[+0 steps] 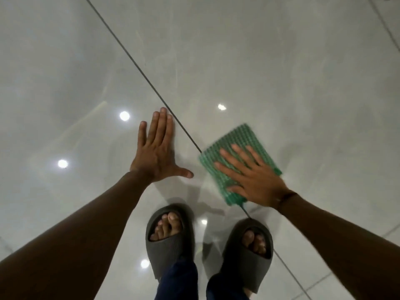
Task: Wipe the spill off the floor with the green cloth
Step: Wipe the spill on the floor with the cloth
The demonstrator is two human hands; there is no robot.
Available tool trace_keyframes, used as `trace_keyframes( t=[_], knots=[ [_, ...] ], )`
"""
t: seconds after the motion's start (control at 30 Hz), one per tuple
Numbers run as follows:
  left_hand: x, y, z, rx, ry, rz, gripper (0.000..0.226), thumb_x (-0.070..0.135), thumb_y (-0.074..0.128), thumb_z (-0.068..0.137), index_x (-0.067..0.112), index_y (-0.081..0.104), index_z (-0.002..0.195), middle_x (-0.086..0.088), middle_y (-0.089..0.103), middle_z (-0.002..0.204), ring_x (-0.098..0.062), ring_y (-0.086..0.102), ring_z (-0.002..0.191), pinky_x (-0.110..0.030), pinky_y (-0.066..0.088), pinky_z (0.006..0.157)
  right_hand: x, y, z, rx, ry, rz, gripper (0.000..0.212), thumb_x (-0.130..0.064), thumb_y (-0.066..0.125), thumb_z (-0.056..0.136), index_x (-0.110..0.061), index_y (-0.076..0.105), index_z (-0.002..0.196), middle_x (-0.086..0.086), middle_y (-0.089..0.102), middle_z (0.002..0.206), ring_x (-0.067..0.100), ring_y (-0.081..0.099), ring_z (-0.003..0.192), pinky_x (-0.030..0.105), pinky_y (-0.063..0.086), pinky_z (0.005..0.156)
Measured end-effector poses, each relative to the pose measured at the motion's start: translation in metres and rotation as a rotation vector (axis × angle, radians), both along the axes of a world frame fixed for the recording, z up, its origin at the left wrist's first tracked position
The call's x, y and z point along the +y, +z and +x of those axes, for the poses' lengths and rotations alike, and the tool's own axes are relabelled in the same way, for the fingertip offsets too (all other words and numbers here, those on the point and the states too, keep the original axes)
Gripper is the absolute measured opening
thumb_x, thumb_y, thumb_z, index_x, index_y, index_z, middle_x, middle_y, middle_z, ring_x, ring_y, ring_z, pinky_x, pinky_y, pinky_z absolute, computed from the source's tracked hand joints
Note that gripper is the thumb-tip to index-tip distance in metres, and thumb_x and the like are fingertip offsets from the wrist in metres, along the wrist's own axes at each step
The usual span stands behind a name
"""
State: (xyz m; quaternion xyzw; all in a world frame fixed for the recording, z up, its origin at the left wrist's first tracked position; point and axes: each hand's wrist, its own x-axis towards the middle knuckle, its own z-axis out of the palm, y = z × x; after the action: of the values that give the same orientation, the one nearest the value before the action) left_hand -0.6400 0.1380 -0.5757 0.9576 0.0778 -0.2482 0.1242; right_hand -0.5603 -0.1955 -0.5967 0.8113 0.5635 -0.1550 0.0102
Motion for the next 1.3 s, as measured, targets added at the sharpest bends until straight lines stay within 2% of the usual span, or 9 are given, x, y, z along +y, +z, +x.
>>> trace_keyframes(
  t=[0.13,0.33,0.47,0.67,0.8,0.93,1.0,1.13,1.3],
  knots=[
    [0.001,-0.002,-0.002,-0.022,0.007,-0.005,0.184,0.117,0.051,0.045,0.006,-0.018,0.175,-0.015,-0.025,0.185,-0.034,-0.022,0.172,-0.063,-0.005,0.138,-0.074,0.015,0.07,-0.09,-0.209,-0.122,0.08,-0.059,0.041,0.112,-0.029,0.007,0.178,0.012,0.01,0.186,0.044,0.012,0.171,0.066,0.018,0.136],
    [-0.001,0.003,0.0,0.007,0.002,-0.005,0.185,0.117,0.053,0.045,0.007,-0.02,0.174,-0.016,-0.025,0.185,-0.035,-0.022,0.172,-0.065,-0.005,0.138,0.104,0.012,0.13,-0.116,-0.959,-0.015,0.081,-0.067,0.014,0.112,-0.02,0.012,0.178,0.018,0.008,0.185,0.052,0.007,0.169,0.069,0.009,0.136],
    [-0.003,0.013,0.003,0.057,-0.003,-0.003,0.183,0.116,0.053,0.048,0.006,-0.022,0.173,-0.018,-0.027,0.184,-0.036,-0.025,0.171,-0.063,-0.01,0.137,0.145,0.006,0.065,-0.05,-0.578,0.068,0.078,-0.068,0.022,0.112,-0.026,0.015,0.177,0.014,0.012,0.186,0.049,0.01,0.17,0.068,0.007,0.137],
    [-0.003,0.013,0.006,0.057,-0.004,-0.019,0.183,0.117,0.053,0.048,0.006,-0.021,0.174,-0.019,-0.025,0.184,-0.039,-0.022,0.171,-0.066,-0.007,0.137,-0.005,0.003,-0.015,0.026,-0.221,-0.043,0.082,-0.072,0.031,0.111,-0.031,0.007,0.178,0.011,0.003,0.187,0.043,0.005,0.172,0.066,0.008,0.138],
    [-0.003,0.011,0.003,0.032,0.006,-0.03,0.181,0.116,0.053,0.05,0.007,-0.021,0.174,-0.019,-0.026,0.184,-0.038,-0.023,0.171,-0.066,-0.008,0.137,-0.055,0.009,0.058,-0.043,-0.472,-0.127,0.078,-0.071,0.021,0.112,-0.032,0.001,0.178,0.014,0.007,0.186,0.048,0.01,0.17,0.065,0.011,0.137],
    [-0.002,0.012,0.005,0.033,0.001,-0.035,0.182,0.117,0.053,0.049,0.007,-0.023,0.173,-0.018,-0.027,0.184,-0.037,-0.024,0.171,-0.065,-0.009,0.137,0.049,0.007,0.124,-0.133,-0.983,-0.046,0.079,-0.067,0.019,0.113,-0.023,0.012,0.178,0.021,0.012,0.184,0.056,0.011,0.167,0.074,0.012,0.133],
    [-0.002,0.009,0.004,0.024,0.002,-0.02,0.182,0.117,0.051,0.048,0.008,-0.023,0.173,-0.017,-0.027,0.184,-0.037,-0.025,0.171,-0.065,-0.009,0.137,0.108,0.005,0.127,-0.115,-1.026,-0.027,0.081,-0.068,0.019,0.11,-0.021,0.017,0.177,0.022,0.014,0.184,0.058,0.011,0.166,0.076,0.012,0.132],
    [0.0,0.003,0.003,-0.002,0.004,-0.029,0.181,0.118,0.048,0.049,0.008,-0.022,0.174,-0.016,-0.028,0.183,-0.035,-0.026,0.171,-0.065,-0.01,0.137,0.164,0.001,0.064,-0.027,-0.578,0.055,0.082,-0.069,0.029,0.109,-0.024,0.021,0.176,0.017,0.016,0.184,0.053,0.013,0.168,0.072,0.008,0.135],
    [0.001,0.0,0.001,-0.005,0.027,-0.066,0.18,0.116,0.052,0.051,0.009,-0.023,0.174,-0.016,-0.031,0.183,-0.035,-0.029,0.17,-0.064,-0.012,0.137,0.091,0.002,-0.026,0.077,-0.283,0.001,0.085,-0.071,0.032,0.11,-0.027,0.007,0.178,0.012,-0.001,0.187,0.045,0.0,0.172,0.069,0.008,0.135]
  ],
)
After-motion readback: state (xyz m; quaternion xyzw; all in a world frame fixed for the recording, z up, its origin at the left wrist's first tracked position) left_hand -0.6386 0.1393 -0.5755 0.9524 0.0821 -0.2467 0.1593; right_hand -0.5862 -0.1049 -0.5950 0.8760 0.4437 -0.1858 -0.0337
